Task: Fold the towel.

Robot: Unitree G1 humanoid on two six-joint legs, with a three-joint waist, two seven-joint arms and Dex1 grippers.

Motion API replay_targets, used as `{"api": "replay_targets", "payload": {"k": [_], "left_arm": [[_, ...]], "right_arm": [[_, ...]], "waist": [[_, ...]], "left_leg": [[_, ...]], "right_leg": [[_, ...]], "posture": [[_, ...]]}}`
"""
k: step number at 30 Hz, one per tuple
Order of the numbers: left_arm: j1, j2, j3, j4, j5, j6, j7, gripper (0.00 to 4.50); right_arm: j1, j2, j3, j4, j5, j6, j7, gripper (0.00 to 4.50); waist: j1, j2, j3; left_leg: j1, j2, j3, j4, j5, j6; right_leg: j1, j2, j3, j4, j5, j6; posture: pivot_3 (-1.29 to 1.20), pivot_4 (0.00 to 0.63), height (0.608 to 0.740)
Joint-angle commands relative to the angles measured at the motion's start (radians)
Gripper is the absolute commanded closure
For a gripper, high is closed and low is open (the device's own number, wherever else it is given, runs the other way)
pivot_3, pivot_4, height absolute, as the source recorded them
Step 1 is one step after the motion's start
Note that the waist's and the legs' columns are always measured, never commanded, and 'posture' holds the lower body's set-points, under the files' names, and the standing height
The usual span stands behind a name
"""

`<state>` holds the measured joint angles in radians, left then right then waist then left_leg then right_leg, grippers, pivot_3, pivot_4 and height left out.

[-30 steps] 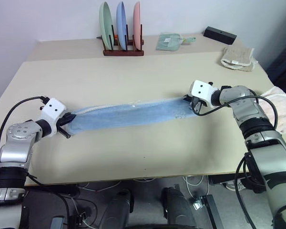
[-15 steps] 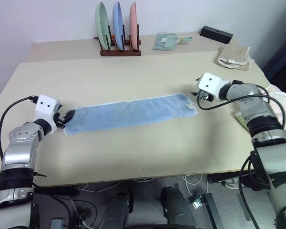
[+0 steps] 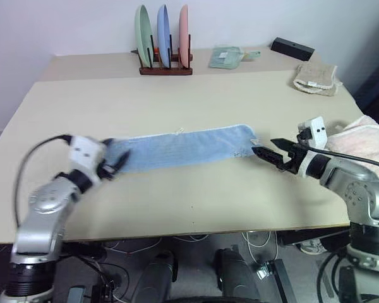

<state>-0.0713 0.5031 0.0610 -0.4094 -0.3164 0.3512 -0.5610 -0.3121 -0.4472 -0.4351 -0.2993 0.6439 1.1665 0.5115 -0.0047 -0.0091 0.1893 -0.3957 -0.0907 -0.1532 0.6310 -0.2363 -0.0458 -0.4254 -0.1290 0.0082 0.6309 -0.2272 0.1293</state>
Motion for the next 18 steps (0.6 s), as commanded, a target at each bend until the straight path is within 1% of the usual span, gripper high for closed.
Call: {"api": "replay_targets", "payload": {"k": [1, 3, 5, 7, 11, 14, 18], "left_arm": [[-0.014, -0.026, -0.077, -0.069, -0.013, 0.006, -0.020, 1.56], [-0.017, -0.032, -0.124, -0.081, -0.001, 0.002, -0.040, 1.56], [-0.029, -0.028, -0.172, -0.083, 0.008, 0.003, -0.070, 1.56], [-0.039, -0.027, -0.188, -0.080, 0.007, 0.006, -0.081, 1.56], [-0.055, -0.032, -0.195, -0.059, 0.016, -0.003, -0.083, 1.56], [-0.058, -0.034, -0.194, -0.050, 0.027, -0.010, -0.078, 1.56], [-0.052, -0.034, -0.183, -0.046, 0.033, -0.015, -0.072, 1.56]], "right_arm": [[0.008, 0.088, -0.105, -0.104, 0.093, 0.164, -0.137, 0.07], [0.005, 0.150, -0.134, -0.122, 0.100, 0.220, -0.209, 0.07], [-0.016, 0.238, -0.167, -0.110, 0.074, 0.261, -0.311, 0.07], [-0.042, 0.300, -0.202, -0.097, 0.063, 0.279, -0.378, 0.07], [-0.141, 0.402, -0.286, -0.014, 0.070, 0.262, -0.476, 0.07], [-0.216, 0.437, -0.306, 0.097, 0.051, 0.205, -0.534, 0.07], [-0.283, 0.437, -0.320, 0.238, 0.038, 0.111, -0.588, 0.07]], "waist": [[-0.002, 0.000, 0.000], [-0.007, 0.001, 0.000], [-0.008, 0.001, 0.000], [-0.010, 0.001, -0.001], [-0.010, 0.001, -0.001], [-0.013, 0.002, -0.001], [-0.014, 0.001, -0.001]], "left_leg": [[0.001, 0.000, 0.001, 0.000, 0.000, 0.000], [0.001, 0.000, 0.003, -0.001, 0.000, 0.000], [0.004, 0.000, 0.007, -0.002, -0.001, 0.001], [0.004, 0.002, 0.008, -0.002, -0.001, 0.001], [0.005, 0.002, 0.010, -0.002, -0.001, 0.002], [0.005, 0.002, 0.010, -0.002, -0.001, 0.002], [0.005, 0.002, 0.010, -0.002, -0.001, 0.002]], "right_leg": [[0.000, 0.000, 0.001, 0.000, 0.000, 0.000], [-0.001, 0.001, 0.002, 0.000, 0.000, 0.000], [0.000, 0.002, 0.005, 0.001, 0.000, 0.000], [-0.001, 0.004, 0.006, 0.000, 0.000, 0.000], [-0.001, 0.005, 0.008, 0.000, 0.000, 0.000], [-0.001, 0.005, 0.009, 0.000, 0.000, 0.000], [-0.001, 0.005, 0.009, 0.000, 0.000, 0.000]], "posture": [[0.00, 0.150, 0.738], [0.00, 0.150, 0.738], [0.00, 0.150, 0.738], [0.00, 0.150, 0.738], [0.00, 0.150, 0.738], [0.00, 0.150, 0.738], [0.00, 0.150, 0.738]]}}
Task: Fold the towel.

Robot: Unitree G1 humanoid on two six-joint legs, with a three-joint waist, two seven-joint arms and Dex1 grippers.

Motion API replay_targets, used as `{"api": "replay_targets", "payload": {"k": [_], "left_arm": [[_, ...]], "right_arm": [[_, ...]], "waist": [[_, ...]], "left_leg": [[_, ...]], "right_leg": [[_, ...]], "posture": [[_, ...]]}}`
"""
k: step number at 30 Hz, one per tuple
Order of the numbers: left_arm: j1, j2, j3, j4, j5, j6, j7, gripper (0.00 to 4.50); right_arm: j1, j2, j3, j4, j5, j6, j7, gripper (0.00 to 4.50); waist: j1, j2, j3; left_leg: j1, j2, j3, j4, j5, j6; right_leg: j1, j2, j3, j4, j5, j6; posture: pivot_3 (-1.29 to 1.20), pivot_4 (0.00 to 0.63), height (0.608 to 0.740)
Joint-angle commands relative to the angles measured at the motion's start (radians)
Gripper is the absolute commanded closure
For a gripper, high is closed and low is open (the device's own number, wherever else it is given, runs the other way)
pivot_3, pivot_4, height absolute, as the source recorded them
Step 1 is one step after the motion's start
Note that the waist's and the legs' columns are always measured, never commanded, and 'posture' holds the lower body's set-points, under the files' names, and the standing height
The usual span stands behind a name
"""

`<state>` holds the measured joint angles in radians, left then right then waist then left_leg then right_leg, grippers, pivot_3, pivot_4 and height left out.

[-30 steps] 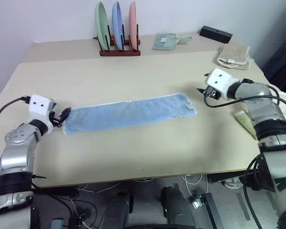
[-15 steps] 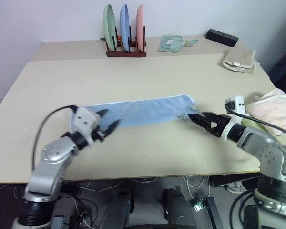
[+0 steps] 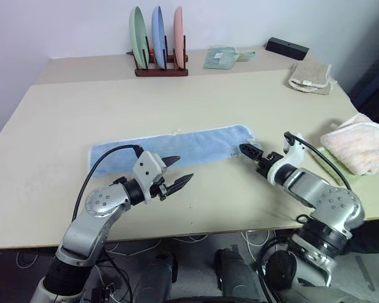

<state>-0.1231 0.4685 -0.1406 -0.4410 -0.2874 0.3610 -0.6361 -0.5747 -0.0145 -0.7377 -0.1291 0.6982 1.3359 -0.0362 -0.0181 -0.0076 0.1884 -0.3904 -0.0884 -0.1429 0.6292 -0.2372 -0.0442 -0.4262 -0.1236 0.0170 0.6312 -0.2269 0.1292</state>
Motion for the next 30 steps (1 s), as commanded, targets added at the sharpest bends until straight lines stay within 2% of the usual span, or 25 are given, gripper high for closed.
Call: {"api": "replay_targets", "payload": {"k": [1, 3, 4, 10, 16, 19, 22, 25, 30], "left_arm": [[0.003, -0.001, 0.019, -0.013, 0.008, -0.028, 0.006, 1.56], [0.009, -0.003, 0.017, -0.010, 0.014, -0.033, 0.009, 1.56], [0.011, -0.005, 0.016, -0.011, 0.016, -0.035, 0.011, 1.56], [0.022, -0.023, 0.004, -0.011, 0.027, -0.040, 0.022, 1.56], [0.025, -0.022, 0.004, -0.006, 0.029, -0.044, 0.014, 1.56], [0.017, -0.019, 0.006, 0.009, 0.029, -0.048, 0.003, 1.56], [0.004, -0.022, 0.002, 0.028, 0.031, -0.054, -0.007, 1.56], [-0.010, -0.028, -0.011, 0.046, 0.035, -0.061, -0.016, 1.56], [-0.029, -0.030, -0.024, 0.063, 0.052, -0.074, -0.023, 1.56]], "right_arm": [[-0.036, 0.003, -0.021, 0.102, -0.020, -0.088, -0.055, 0.29], [-0.052, -0.001, -0.021, 0.142, -0.017, -0.132, -0.072, 0.88], [-0.055, -0.004, -0.017, 0.152, -0.014, -0.150, -0.076, 1.32], [-0.048, -0.017, 0.009, 0.136, 0.021, -0.203, -0.091, 4.31], [0.004, -0.150, 0.025, -0.021, 0.075, -0.175, -0.057, 4.41], [0.051, -0.265, 0.024, -0.083, 0.095, -0.147, -0.018, 4.41], [0.079, -0.397, 0.083, -0.132, 0.089, -0.144, 0.058, 4.41], [0.095, -0.495, 0.198, -0.158, 0.053, -0.187, 0.147, 4.41], [0.132, -0.683, 0.592, -0.269, -0.119, -0.372, 0.378, 4.41]], "waist": [[-0.001, 0.000, 0.000], [0.000, 0.000, 0.000], [-0.001, 0.000, 0.000], [-0.001, 0.000, -0.001], [0.007, 0.001, 0.000], [0.005, 0.001, 0.000], [0.002, 0.001, 0.000], [-0.004, 0.001, 0.000], [-0.001, 0.000, 0.000]], "left_leg": [[0.000, 0.000, 0.000, 0.000, 0.000, 0.000], [0.000, 0.000, 0.000, 0.000, 0.000, 0.000], [0.000, 0.000, 0.000, 0.000, 0.000, 0.000], [0.000, 0.000, 0.000, 0.000, 0.000, 0.000], [-0.001, 0.000, 0.000, 0.000, 0.000, 0.001], [-0.001, 0.000, 0.000, 0.000, -0.001, 0.001], [-0.001, 0.000, 0.001, 0.000, -0.001, 0.002], [0.000, 0.001, 0.003, 0.000, -0.001, 0.003], [-0.001, 0.002, 0.003, 0.000, -0.002, 0.004]], "right_leg": [[0.000, 0.000, 0.000, 0.000, 0.000, 0.000], [0.000, 0.000, 0.000, 0.000, 0.000, 0.000], [0.000, 0.000, 0.000, 0.000, 0.000, 0.000], [0.000, 0.000, 0.001, 0.000, 0.000, 0.000], [0.000, 0.000, 0.001, -0.001, 0.000, 0.000], [0.000, 0.000, 0.001, -0.001, 0.000, 0.001], [0.000, 0.000, 0.001, -0.001, 0.000, 0.001], [0.000, 0.001, 0.001, -0.001, 0.000, 0.001], [0.000, 0.001, 0.001, -0.002, 0.000, 0.001]], "posture": [[0.00, 0.150, 0.738], [0.00, 0.150, 0.738], [0.00, 0.150, 0.738], [0.00, 0.150, 0.738], [0.00, 0.150, 0.738], [0.00, 0.150, 0.738], [0.00, 0.150, 0.738], [0.00, 0.150, 0.738], [0.00, 0.150, 0.738]]}}
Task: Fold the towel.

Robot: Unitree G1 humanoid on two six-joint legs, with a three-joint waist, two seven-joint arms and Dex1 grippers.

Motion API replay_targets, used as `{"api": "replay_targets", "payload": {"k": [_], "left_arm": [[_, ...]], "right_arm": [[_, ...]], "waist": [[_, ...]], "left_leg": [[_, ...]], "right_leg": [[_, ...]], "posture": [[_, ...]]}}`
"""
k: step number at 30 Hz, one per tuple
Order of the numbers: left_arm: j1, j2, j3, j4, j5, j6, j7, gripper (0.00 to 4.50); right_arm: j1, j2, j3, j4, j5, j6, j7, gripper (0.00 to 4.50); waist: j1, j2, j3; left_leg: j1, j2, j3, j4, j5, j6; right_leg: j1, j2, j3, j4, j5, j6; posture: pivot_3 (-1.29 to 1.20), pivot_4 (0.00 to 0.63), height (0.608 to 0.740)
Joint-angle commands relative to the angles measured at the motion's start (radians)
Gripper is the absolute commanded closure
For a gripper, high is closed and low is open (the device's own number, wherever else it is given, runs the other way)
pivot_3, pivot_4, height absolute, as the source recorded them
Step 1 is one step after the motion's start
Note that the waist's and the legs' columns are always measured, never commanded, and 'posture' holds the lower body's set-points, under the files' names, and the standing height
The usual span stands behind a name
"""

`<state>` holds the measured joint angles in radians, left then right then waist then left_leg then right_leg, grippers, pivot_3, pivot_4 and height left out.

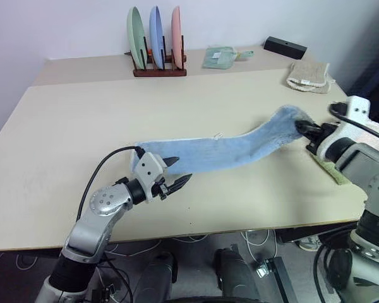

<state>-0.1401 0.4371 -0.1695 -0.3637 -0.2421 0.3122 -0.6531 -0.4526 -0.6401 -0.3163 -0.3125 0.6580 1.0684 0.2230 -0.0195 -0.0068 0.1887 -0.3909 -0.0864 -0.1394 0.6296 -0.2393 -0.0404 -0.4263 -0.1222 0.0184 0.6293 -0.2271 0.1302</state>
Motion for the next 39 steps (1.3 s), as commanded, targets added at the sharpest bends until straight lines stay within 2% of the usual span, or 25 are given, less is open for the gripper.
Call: {"api": "replay_targets", "payload": {"k": [1, 4, 10, 17, 20, 25, 28, 29, 32, 35, 36, 39], "left_arm": [[-0.010, 0.002, 0.007, -0.016, 0.006, -0.024, -0.005, 1.56], [-0.001, 0.005, 0.010, -0.026, 0.010, -0.023, -0.001, 1.56], [0.013, 0.004, 0.013, -0.050, 0.019, -0.013, 0.017, 1.56], [0.032, 0.009, 0.012, -0.079, 0.022, 0.004, 0.035, 1.56], [0.036, 0.011, 0.010, -0.089, 0.024, 0.011, 0.040, 1.56], [0.035, 0.016, 0.020, -0.092, 0.015, 0.021, 0.045, 1.56], [0.040, 0.013, 0.030, -0.094, 0.003, 0.030, 0.052, 1.56], [0.043, 0.010, 0.033, -0.093, 0.001, 0.033, 0.057, 1.56], [0.048, 0.004, 0.035, -0.086, 0.001, 0.035, 0.063, 1.56], [0.051, -0.005, 0.024, -0.075, 0.016, 0.027, 0.072, 1.56], [0.050, -0.011, 0.023, -0.072, 0.019, 0.029, 0.080, 1.56], [0.048, -0.026, 0.026, -0.066, 0.017, 0.035, 0.093, 1.56]], "right_arm": [[0.015, -0.078, 0.232, -0.100, -0.106, -0.133, 0.155, 4.41], [0.012, -0.102, 0.386, -0.102, -0.189, -0.201, 0.222, 4.41], [0.000, -0.075, 0.571, -0.024, -0.356, -0.301, 0.258, 4.41], [-0.012, 0.002, 0.583, 0.013, -0.393, -0.318, 0.288, 4.41], [-0.001, 0.003, 0.575, -0.004, -0.398, -0.318, 0.310, 3.51], [0.054, -0.017, 0.441, -0.096, -0.304, -0.364, 0.402, 1.13], [0.090, -0.023, 0.320, -0.130, -0.211, -0.356, 0.452, 1.13], [0.084, -0.002, 0.272, -0.114, -0.175, -0.337, 0.441, 1.38], [0.052, 0.044, 0.208, -0.046, -0.161, -0.316, 0.378, 2.66], [0.031, 0.065, 0.276, 0.067, -0.270, -0.377, 0.331, 4.22], [0.024, 0.080, 0.301, 0.110, -0.300, -0.406, 0.322, 4.48], [0.008, 0.109, 0.374, 0.222, -0.393, -0.506, 0.314, 4.48]], "waist": [[0.003, -0.001, 0.000], [0.007, -0.001, 0.000], [0.010, -0.002, 0.001], [0.008, -0.002, 0.001], [0.009, -0.002, 0.001], [0.011, -0.002, 0.001], [0.011, -0.002, 0.001], [0.011, -0.002, 0.001], [0.008, -0.002, 0.001], [0.008, -0.002, 0.001], [0.008, -0.002, 0.001], [0.008, -0.002, 0.001]], "left_leg": [[0.000, 0.000, 0.000, 0.000, 0.000, 0.000], [-0.001, 0.000, 0.000, 0.001, 0.000, 0.000], [-0.001, 0.000, -0.001, 0.001, 0.000, 0.000], [-0.001, 0.000, -0.001, 0.001, 0.000, 0.000], [-0.001, 0.000, -0.001, 0.001, 0.000, 0.000], [-0.001, -0.001, -0.002, 0.001, 0.000, 0.000], [-0.001, 0.000, -0.002, 0.001, 0.000, 0.000], [-0.001, 0.000, -0.001, 0.001, 0.000, 0.000], [-0.001, 0.000, -0.001, 0.001, 0.000, 0.000], [0.000, 0.000, -0.001, 0.000, 0.000, 0.000], [0.000, 0.000, -0.001, 0.000, 0.000, 0.000], [0.000, 0.000, -0.001, 0.000, 0.000, 0.000]], "right_leg": [[0.000, 0.000, 0.000, 0.000, 0.000, 0.000], [0.000, 0.000, 0.000, -0.001, 0.000, 0.000], [0.000, 0.000, 0.000, -0.001, 0.000, 0.000], [0.000, 0.000, 0.000, -0.001, 0.000, 0.000], [0.000, 0.000, 0.000, -0.001, 0.000, 0.000], [0.000, 0.000, 0.000, -0.002, 0.000, 0.000], [0.000, 0.000, 0.000, -0.002, 0.000, 0.000], [0.000, 0.000, 0.000, -0.002, 0.000, 0.000], [0.000, 0.000, 0.000, -0.001, 0.000, 0.000], [0.000, 0.000, 0.000, -0.001, 0.000, 0.000], [0.000, 0.000, 0.000, -0.001, 0.000, 0.000], [0.000, 0.000, 0.000, -0.001, 0.000, 0.000]], "posture": [[0.00, 0.150, 0.738], [0.00, 0.150, 0.738], [0.00, 0.150, 0.738], [0.00, 0.150, 0.738], [0.00, 0.150, 0.738], [0.00, 0.150, 0.738], [0.00, 0.150, 0.738], [0.00, 0.150, 0.738], [0.00, 0.150, 0.738], [0.00, 0.150, 0.738], [0.00, 0.150, 0.738], [0.00, 0.150, 0.738]]}}
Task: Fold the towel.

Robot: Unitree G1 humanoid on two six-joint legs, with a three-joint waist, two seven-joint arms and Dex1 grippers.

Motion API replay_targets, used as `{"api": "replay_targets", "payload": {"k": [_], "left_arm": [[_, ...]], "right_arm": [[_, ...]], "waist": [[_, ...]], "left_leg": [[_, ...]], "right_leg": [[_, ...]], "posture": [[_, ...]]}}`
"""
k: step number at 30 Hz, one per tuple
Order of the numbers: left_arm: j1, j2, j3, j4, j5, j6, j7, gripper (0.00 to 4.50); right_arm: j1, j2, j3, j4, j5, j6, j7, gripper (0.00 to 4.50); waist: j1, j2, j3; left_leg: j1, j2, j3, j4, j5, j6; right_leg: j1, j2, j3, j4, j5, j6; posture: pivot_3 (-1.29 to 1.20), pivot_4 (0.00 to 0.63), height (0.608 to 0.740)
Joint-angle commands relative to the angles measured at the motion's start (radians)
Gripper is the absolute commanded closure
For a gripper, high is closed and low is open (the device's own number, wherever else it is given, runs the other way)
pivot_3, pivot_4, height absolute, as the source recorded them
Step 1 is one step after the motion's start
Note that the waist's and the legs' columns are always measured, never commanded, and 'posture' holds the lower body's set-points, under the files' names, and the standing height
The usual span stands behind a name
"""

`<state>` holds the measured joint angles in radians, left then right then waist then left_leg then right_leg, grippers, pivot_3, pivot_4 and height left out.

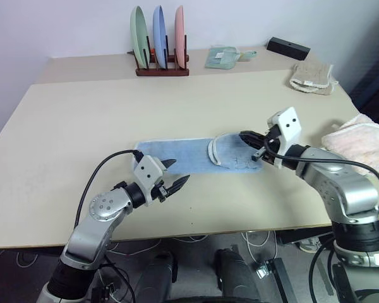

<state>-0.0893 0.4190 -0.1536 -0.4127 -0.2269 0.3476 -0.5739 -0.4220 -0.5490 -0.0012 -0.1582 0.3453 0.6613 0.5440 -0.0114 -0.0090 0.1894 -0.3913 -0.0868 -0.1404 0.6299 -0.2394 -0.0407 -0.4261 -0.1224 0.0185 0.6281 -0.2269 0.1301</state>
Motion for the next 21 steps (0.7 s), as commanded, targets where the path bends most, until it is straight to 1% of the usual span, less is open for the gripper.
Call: {"api": "replay_targets", "payload": {"k": [1, 4, 6, 8, 11, 14, 15, 17, 19, 21], "left_arm": [[-0.003, -0.009, 0.009, -0.016, 0.003, -0.001, 0.015, 1.56], [0.011, -0.016, 0.016, -0.027, 0.000, 0.004, 0.030, 1.56], [0.021, -0.019, 0.021, -0.035, -0.001, 0.008, 0.043, 1.56], [0.030, -0.023, 0.027, -0.044, -0.004, 0.016, 0.055, 1.56], [0.065, -0.027, 0.047, -0.077, -0.013, 0.035, 0.080, 1.56], [0.102, -0.043, 0.084, -0.114, -0.039, 0.063, 0.109, 1.56], [0.117, -0.053, 0.105, -0.130, -0.059, 0.083, 0.124, 1.56], [0.159, -0.084, 0.159, -0.169, -0.127, 0.150, 0.160, 1.56], [0.196, -0.114, 0.201, -0.210, -0.194, 0.206, 0.187, 1.56], [0.221, -0.145, 0.235, -0.231, -0.239, 0.282, 0.239, 1.03]], "right_arm": [[-0.024, 0.021, 0.085, 0.100, -0.112, -0.133, -0.002, 4.48], [-0.005, 0.062, 0.158, 0.199, -0.166, -0.192, 0.008, 4.48], [0.018, 0.064, 0.200, 0.225, -0.207, -0.217, 0.022, 4.48], [0.031, 0.065, 0.214, 0.241, -0.238, -0.234, 0.022, 4.48], [0.018, 0.076, 0.160, 0.214, -0.215, -0.240, 0.018, 4.48], [-0.003, 0.072, 0.109, 0.161, -0.172, -0.264, 0.052, 4.48], [-0.011, 0.062, 0.098, 0.136, -0.162, -0.279, 0.073, 4.24], [-0.023, 0.029, 0.093, 0.063, -0.141, -0.324, 0.143, 3.63], [-0.032, 0.001, 0.104, 0.015, -0.142, -0.345, 0.192, 2.71], [-0.037, -0.025, 0.129, -0.019, -0.153, -0.353, 0.238, 1.65]], "waist": [[0.000, 0.000, 0.000], [-0.001, 0.000, 0.000], [-0.001, 0.000, 0.000], [-0.002, -0.001, -0.001], [-0.003, -0.001, -0.001], [-0.002, -0.001, -0.001], [-0.001, -0.001, -0.001], [-0.002, 0.000, -0.001], [-0.002, 0.000, -0.001], [-0.001, -0.001, -0.001]], "left_leg": [[0.000, 0.000, 0.000, 0.000, 0.000, 0.000], [0.000, 0.000, 0.000, 0.000, 0.000, 0.000], [0.000, 0.000, 0.000, 0.000, 0.000, 0.000], [0.001, 0.000, 0.000, 0.000, 0.000, 0.000], [0.001, 0.000, 0.000, -0.001, 0.000, 0.000], [0.001, 0.000, 0.000, 0.000, 0.000, 0.000], [0.001, 0.000, 0.000, 0.000, 0.000, 0.000], [0.000, 0.000, 0.000, 0.000, 0.000, 0.000], [0.000, 0.000, 0.000, -0.001, 0.000, 0.000], [0.000, 0.000, 0.000, 0.000, 0.000, 0.000]], "right_leg": [[0.000, 0.000, 0.000, 0.000, 0.000, 0.000], [0.000, 0.000, 0.000, 0.000, 0.000, 0.000], [0.000, 0.000, 0.000, 0.000, 0.000, 0.000], [0.000, 0.000, 0.000, 0.000, 0.000, 0.000], [0.000, 0.000, 0.000, 0.000, 0.000, 0.000], [0.000, 0.000, 0.000, 0.000, 0.000, 0.000], [0.000, 0.000, 0.000, 0.000, 0.000, 0.000], [0.000, 0.000, 0.000, 0.000, 0.000, 0.000], [0.000, 0.000, 0.001, 0.000, 0.000, 0.000], [0.000, 0.000, 0.001, 0.000, 0.000, 0.000]], "posture": [[0.00, 0.150, 0.738], [0.00, 0.150, 0.738], [0.00, 0.150, 0.738], [0.00, 0.150, 0.738], [0.00, 0.150, 0.738], [0.00, 0.150, 0.738], [0.00, 0.150, 0.738], [0.00, 0.150, 0.738], [0.00, 0.150, 0.738], [0.00, 0.150, 0.738]]}}
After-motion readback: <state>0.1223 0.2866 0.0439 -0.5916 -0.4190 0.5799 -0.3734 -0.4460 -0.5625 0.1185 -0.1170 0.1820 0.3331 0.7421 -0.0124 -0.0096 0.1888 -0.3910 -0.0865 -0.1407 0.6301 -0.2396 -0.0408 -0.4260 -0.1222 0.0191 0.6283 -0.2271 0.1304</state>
